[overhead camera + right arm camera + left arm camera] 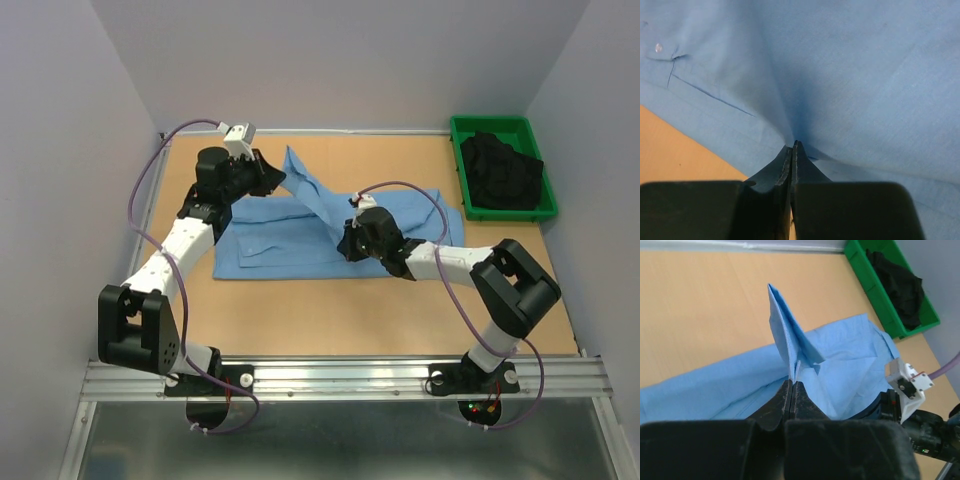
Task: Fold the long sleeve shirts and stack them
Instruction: Fold the shirt
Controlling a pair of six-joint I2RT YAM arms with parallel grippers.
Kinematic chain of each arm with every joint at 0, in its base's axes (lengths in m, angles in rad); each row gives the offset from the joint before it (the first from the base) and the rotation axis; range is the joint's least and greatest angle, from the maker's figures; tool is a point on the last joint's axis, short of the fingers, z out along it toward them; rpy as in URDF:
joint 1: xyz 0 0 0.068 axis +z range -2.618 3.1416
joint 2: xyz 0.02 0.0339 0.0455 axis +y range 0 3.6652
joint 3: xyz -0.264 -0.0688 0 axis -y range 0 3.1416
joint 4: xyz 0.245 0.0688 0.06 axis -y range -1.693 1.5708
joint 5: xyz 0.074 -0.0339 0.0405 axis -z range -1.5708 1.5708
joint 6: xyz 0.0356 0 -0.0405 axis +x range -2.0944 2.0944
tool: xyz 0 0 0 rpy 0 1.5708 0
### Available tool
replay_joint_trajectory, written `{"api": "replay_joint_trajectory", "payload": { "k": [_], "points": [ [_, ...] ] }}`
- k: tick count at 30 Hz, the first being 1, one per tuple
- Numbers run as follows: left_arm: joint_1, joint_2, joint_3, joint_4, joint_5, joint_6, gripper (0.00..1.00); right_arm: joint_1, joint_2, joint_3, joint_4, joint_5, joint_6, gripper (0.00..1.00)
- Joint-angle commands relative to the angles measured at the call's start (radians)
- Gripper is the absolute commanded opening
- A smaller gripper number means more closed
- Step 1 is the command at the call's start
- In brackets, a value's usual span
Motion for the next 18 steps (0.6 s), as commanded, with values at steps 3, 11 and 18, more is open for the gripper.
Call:
{"api": "replay_joint_trajectory", "payload": {
  "k": [3,11,18],
  "points": [
    [-0.014,0.006,0.139,0.118,0.146,0.099,0.0,0.01,-0.035,-0.042,0.149,0.1,0.224,0.01],
    [-0.029,-0.031,0.124,0.182,0.286,0.157,0.0,0.01,-0.058,-0.107,0.189,0.242,0.557,0.01],
    [-0.058,-0.058,0.104,0.23,0.372,0.154,0.0,0.01,-0.068,-0.13,0.294,0.295,0.695,0.09]
  ]
}}
